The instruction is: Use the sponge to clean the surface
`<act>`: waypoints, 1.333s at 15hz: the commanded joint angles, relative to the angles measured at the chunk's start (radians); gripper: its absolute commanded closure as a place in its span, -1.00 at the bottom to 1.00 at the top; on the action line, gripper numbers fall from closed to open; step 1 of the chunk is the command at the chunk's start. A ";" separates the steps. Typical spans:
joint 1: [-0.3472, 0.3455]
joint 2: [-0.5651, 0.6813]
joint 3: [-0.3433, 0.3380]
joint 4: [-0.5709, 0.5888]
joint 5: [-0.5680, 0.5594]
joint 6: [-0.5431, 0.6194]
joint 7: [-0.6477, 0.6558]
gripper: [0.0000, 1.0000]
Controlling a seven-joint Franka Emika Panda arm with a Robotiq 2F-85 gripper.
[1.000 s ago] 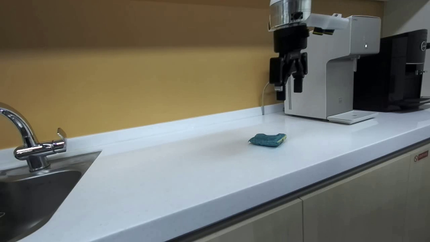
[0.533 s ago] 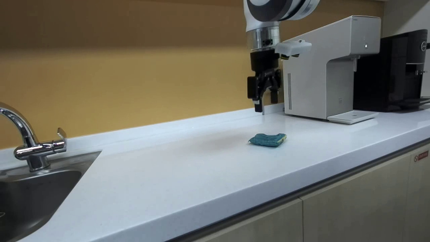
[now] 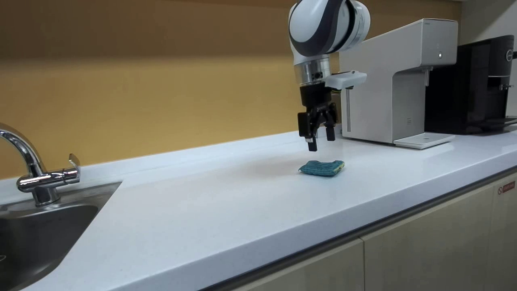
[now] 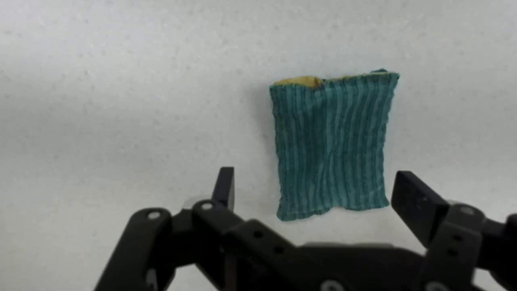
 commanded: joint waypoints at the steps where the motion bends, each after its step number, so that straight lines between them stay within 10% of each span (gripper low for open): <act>1: -0.006 0.070 -0.011 0.067 0.005 -0.050 -0.015 -1.00; 3: -0.009 0.097 -0.011 0.082 0.009 -0.064 -0.029 -1.00; 4: -0.010 0.107 -0.009 0.087 0.010 -0.068 -0.037 -0.50; 15: -0.008 0.132 -0.004 0.107 0.011 -0.071 -0.065 0.91; 20: -0.063 0.178 -0.035 0.172 0.110 -0.062 -0.027 1.00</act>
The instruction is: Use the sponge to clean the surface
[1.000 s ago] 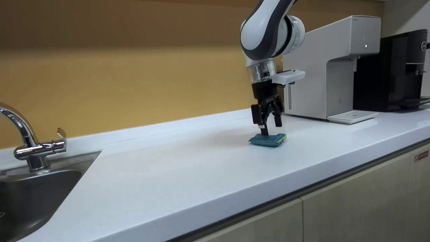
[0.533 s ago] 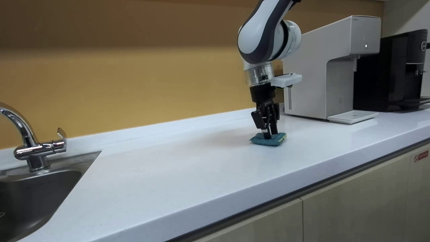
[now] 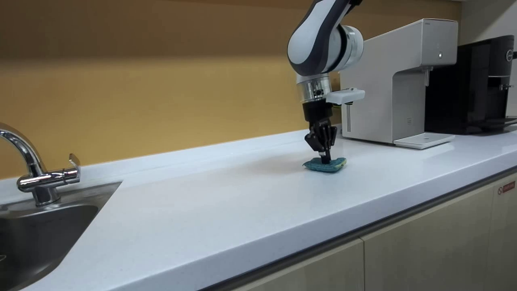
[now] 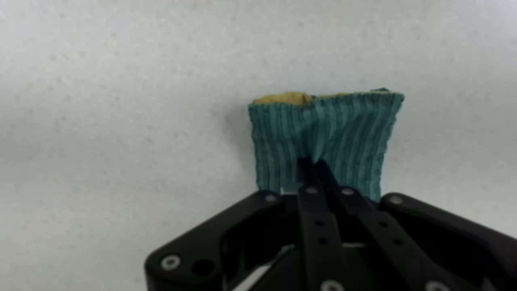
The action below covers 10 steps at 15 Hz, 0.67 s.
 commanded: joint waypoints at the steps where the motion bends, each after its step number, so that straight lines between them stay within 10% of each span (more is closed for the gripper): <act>1: -0.052 0.052 -0.031 0.083 0.086 -0.017 0.045 0.99; 10: -0.086 0.129 -0.068 0.185 0.188 0.015 0.165 0.99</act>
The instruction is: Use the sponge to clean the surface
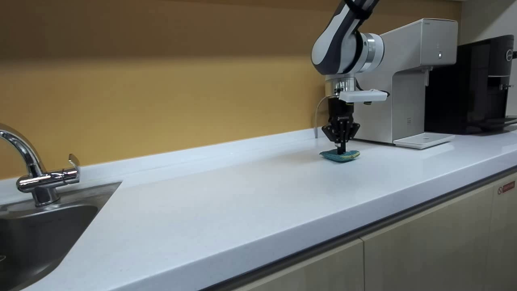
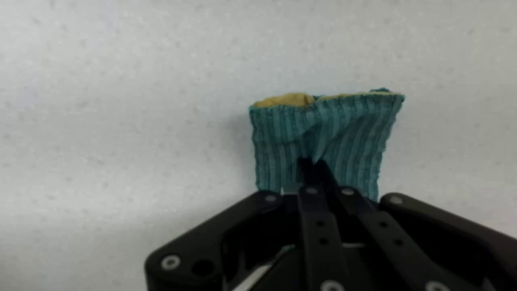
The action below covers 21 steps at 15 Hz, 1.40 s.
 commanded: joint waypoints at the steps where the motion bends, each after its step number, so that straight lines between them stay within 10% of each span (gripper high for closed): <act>1: 0.048 0.049 0.016 0.073 -0.004 0.007 0.083 0.99; 11: 0.211 0.028 0.071 0.028 -0.135 -0.028 0.055 0.99; 21: 0.067 -0.027 -0.051 -0.080 -0.130 0.019 0.113 0.99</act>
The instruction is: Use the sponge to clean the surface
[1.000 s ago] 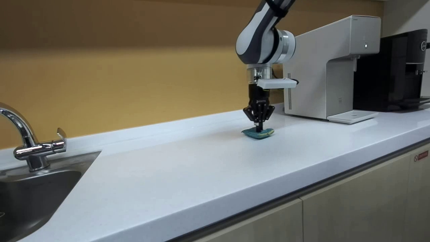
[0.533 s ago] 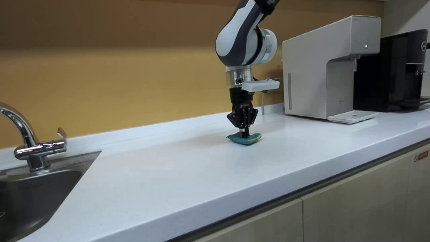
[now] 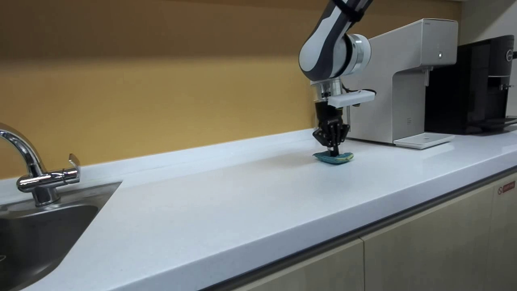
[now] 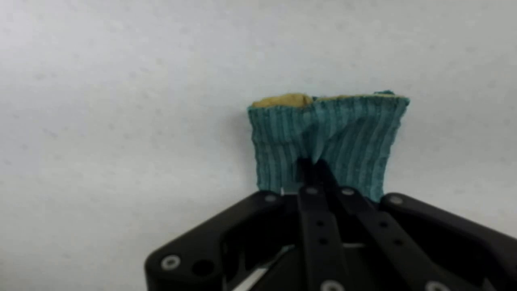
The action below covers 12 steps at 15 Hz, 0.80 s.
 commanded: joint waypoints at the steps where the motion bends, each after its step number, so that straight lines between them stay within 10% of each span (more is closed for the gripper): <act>1: -0.056 -0.029 -0.021 -0.074 0.015 -0.005 0.017 0.99; 12: 0.007 -0.188 0.086 -0.319 -0.066 -0.041 -0.149 0.99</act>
